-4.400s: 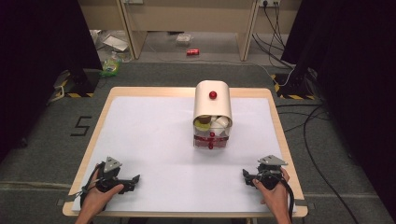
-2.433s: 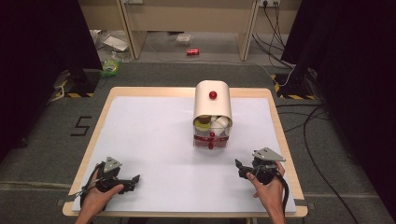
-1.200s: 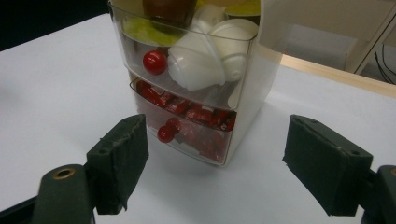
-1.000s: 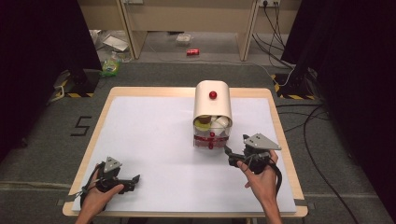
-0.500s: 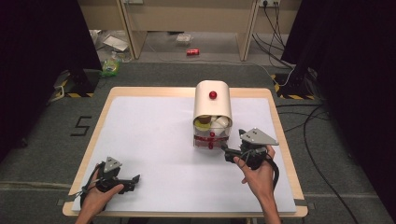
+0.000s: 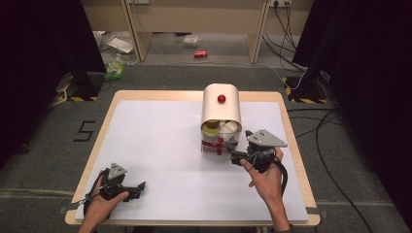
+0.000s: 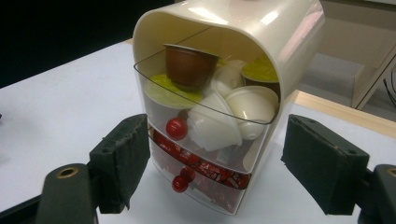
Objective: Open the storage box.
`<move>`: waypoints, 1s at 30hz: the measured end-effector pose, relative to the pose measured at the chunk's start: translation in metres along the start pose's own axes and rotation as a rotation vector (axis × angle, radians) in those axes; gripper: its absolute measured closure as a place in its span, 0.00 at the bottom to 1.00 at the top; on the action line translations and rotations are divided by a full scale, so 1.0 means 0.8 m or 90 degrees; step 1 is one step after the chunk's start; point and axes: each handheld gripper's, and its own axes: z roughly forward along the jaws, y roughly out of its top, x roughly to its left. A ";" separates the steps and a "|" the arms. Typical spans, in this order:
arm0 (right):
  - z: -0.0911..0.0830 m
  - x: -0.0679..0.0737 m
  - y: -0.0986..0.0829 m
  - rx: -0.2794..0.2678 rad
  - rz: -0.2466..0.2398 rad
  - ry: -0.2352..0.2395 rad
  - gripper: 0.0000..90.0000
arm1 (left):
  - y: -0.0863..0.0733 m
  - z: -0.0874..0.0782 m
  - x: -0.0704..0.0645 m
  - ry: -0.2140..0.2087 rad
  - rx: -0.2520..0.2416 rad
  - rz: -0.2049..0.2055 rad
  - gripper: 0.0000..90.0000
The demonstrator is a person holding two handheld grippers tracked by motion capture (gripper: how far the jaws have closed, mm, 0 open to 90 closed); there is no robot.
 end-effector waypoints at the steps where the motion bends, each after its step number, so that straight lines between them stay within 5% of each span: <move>1: 0.001 0.001 0.000 -0.003 0.000 0.001 0.26 | 0.000 0.000 0.000 0.000 0.000 0.000 0.00; 30: 0.029 0.015 0.019 -0.009 -0.025 0.022 0.27 | 0.000 0.000 0.000 0.000 0.000 0.000 0.00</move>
